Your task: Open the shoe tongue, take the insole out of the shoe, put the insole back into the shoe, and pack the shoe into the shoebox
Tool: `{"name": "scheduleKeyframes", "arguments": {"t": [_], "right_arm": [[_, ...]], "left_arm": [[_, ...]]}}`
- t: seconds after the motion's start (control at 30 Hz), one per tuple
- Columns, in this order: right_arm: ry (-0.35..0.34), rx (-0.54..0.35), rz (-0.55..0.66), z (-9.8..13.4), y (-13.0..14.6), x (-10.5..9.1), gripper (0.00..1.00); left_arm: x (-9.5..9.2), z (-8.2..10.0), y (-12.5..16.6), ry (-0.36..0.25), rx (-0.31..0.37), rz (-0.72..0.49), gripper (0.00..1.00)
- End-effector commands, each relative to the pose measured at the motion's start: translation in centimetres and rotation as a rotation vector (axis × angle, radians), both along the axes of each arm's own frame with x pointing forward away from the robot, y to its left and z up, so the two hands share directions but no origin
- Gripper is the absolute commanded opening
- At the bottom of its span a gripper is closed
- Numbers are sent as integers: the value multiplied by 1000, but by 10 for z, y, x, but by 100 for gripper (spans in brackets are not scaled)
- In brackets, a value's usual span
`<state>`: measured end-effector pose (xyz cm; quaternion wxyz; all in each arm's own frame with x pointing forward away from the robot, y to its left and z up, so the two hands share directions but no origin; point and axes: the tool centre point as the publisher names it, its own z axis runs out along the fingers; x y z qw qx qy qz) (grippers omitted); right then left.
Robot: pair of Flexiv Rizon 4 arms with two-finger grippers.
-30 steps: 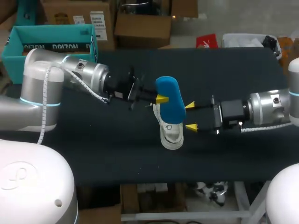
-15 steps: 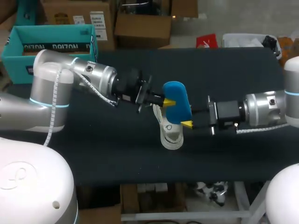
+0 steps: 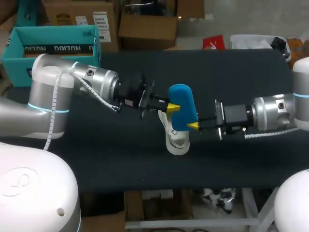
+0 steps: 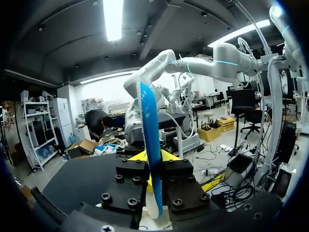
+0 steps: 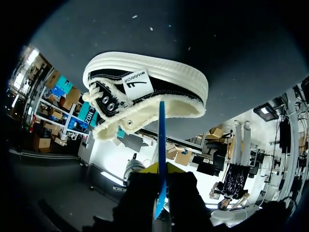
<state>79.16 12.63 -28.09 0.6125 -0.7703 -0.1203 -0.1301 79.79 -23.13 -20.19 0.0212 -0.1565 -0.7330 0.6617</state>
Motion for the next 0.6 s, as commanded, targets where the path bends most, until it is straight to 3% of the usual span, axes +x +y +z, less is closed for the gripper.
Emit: {"name": "scheduleKeyframes", "arguments": {"t": [0.03,0.2,0.43,0.53,0.6], "right_arm": [[-5,28,39,-5,-8,8,0],[-14,37,87,-7,-19,5,0],[13,44,175,-4,-17,-5,0],[20,44,210,-2,-13,-9,0],[-3,59,204,2,-11,-12,0]], "left_arm": [[8,3,17,22,-2,-42,100],[19,5,44,86,23,-181,100],[32,-3,74,78,112,-381,100],[41,-5,76,97,164,-398,100],[41,-5,76,97,164,-398,100]]}}
